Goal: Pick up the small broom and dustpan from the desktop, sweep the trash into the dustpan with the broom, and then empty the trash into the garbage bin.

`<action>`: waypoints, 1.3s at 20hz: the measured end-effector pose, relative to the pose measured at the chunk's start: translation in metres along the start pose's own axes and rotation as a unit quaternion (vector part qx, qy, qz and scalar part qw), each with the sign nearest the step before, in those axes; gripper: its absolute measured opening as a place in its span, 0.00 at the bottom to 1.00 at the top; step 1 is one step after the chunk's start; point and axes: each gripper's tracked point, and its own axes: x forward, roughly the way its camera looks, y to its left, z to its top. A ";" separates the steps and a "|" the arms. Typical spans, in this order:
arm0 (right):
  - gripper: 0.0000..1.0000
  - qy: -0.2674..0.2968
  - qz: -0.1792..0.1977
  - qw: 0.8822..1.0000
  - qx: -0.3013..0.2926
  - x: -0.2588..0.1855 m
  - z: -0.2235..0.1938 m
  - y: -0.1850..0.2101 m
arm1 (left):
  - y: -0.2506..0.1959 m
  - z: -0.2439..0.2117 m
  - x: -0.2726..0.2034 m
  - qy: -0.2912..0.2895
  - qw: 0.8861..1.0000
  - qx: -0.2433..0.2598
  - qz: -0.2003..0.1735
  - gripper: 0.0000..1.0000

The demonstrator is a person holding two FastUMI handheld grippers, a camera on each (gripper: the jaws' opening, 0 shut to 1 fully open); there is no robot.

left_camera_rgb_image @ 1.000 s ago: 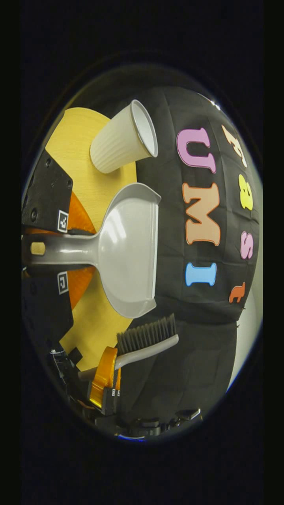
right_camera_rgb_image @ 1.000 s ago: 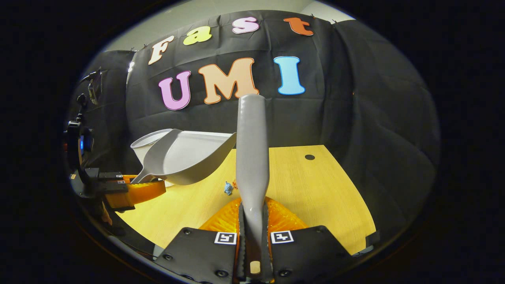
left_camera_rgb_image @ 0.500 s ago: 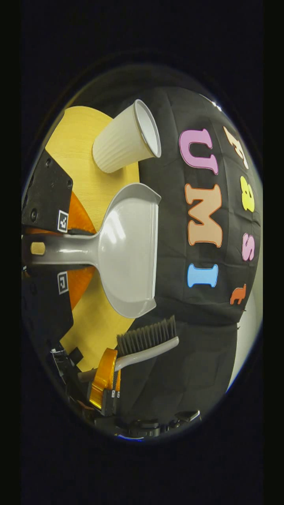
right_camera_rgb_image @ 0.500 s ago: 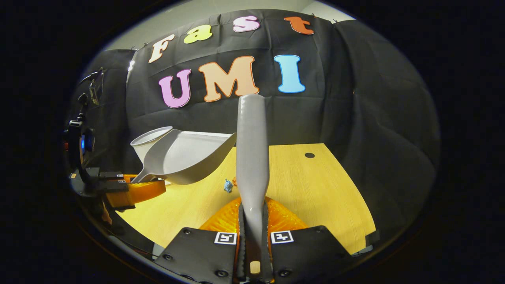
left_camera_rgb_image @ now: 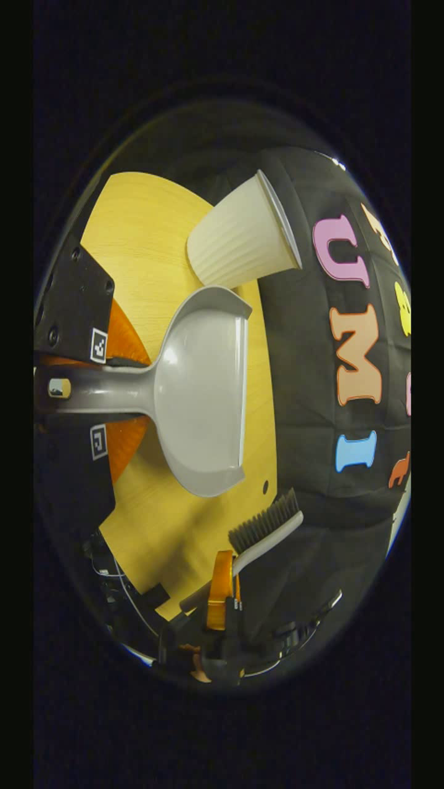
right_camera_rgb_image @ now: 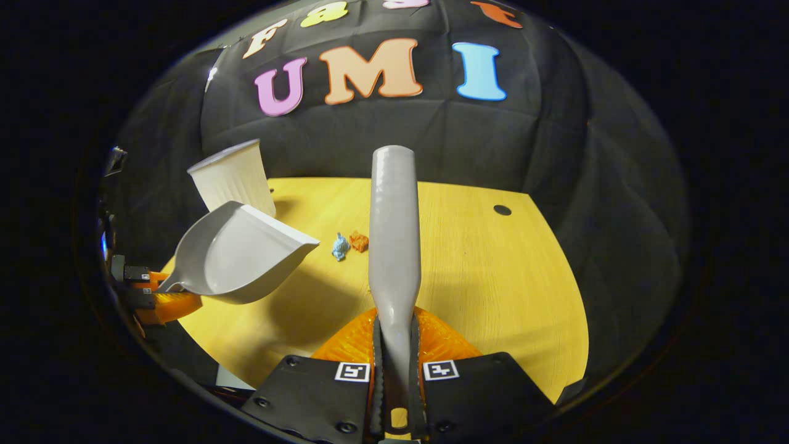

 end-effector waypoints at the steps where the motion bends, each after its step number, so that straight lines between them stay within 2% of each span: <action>1: 0.17 0.008 -0.005 1.000 -0.012 0.016 0.004 0.001 | -0.001 -0.012 0.010 0.021 1.000 0.002 -0.013 0.22; 3: 0.17 0.038 -0.011 0.999 -0.031 0.051 0.010 0.003 | 0.002 -0.028 0.024 0.066 0.997 0.020 -0.035 0.22; 5: 0.14 0.061 -0.017 0.996 -0.058 0.089 0.021 0.002 | 0.004 -0.029 0.039 0.077 0.995 0.040 -0.044 0.22; 9: 0.17 0.109 -0.022 0.988 -0.109 0.147 0.040 -0.001 | 0.009 -0.027 0.064 0.097 0.993 0.043 -0.059 0.22; 10: 0.17 0.120 -0.023 0.985 -0.121 0.156 0.042 -0.003 | 0.013 -0.028 0.070 0.099 0.992 0.046 -0.060 0.24; 13: 0.17 0.156 -0.026 0.975 -0.154 0.173 0.042 -0.007 | 0.013 -0.027 0.079 0.104 0.991 0.046 -0.073 0.19; 14: 0.17 0.167 -0.020 0.972 -0.165 0.176 0.040 -0.005 | 0.013 -0.028 0.082 0.107 0.990 0.043 -0.076 0.24; 15: 0.15 0.168 -0.012 0.970 -0.173 0.178 0.042 0.000 | 0.013 -0.030 0.083 0.110 0.990 0.040 -0.077 0.22; 16: 0.17 0.177 -0.007 0.966 -0.189 0.179 0.040 0.004 | 0.013 -0.031 0.085 0.112 0.990 0.039 -0.076 0.25; 18: 0.17 0.194 0.010 0.951 -0.240 0.175 0.038 0.014 | 0.013 -0.029 0.086 0.108 0.990 0.042 -0.077 0.22; 20: 0.17 0.202 0.033 0.927 -0.315 0.170 0.039 0.027 | 0.011 -0.027 0.087 0.107 0.990 0.043 -0.078 0.25; 21: 0.17 0.197 0.045 0.915 -0.350 0.166 0.043 0.033 | 0.012 -0.030 0.086 0.108 0.990 0.042 -0.078 0.22; 24: 0.17 0.187 0.096 0.883 -0.420 0.163 0.043 0.052 | 0.013 -0.031 0.087 0.105 0.990 0.043 -0.078 0.25; 25: 0.19 0.171 0.099 0.872 -0.449 0.161 0.050 0.052 | 0.014 -0.030 0.087 0.104 0.991 0.044 -0.078 0.23; 26: 0.17 0.165 0.105 0.865 -0.462 0.159 0.053 0.051 | 0.013 -0.030 0.087 0.103 0.991 0.044 -0.078 0.23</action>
